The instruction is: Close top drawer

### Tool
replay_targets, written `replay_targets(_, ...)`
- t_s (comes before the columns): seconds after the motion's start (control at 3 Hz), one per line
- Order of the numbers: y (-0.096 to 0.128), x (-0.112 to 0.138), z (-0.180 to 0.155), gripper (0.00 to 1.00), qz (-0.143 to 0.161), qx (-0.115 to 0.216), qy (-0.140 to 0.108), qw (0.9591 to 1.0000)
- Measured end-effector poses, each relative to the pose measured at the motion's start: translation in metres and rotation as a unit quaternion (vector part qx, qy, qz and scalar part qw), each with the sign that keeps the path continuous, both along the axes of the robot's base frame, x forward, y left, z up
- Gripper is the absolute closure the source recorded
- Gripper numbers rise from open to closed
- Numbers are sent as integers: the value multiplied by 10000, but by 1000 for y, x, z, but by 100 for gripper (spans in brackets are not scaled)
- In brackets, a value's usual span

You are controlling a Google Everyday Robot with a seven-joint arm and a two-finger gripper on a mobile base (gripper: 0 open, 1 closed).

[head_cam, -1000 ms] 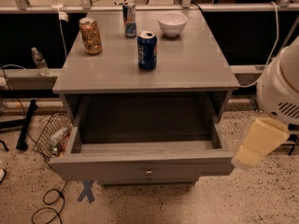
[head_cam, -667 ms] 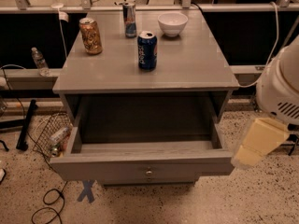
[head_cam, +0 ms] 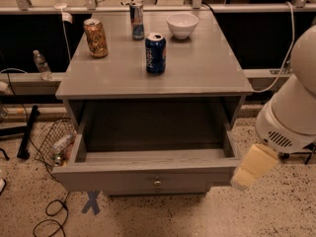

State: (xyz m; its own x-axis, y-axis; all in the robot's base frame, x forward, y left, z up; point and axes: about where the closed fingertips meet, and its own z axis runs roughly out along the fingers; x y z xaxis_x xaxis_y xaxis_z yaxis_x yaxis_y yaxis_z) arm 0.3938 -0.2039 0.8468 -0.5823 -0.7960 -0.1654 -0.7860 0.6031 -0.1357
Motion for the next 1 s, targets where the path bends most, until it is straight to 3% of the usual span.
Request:
replay_targets(0.33, 0, 0, 0, 0, 0, 0, 0, 10000)
replay_targets(0.67, -12, -5, -9, 0, -395, -124, 242, 9988)
replay_targets(1.0, -95, -105, 101, 0, -1752, 153, -69, 9844)
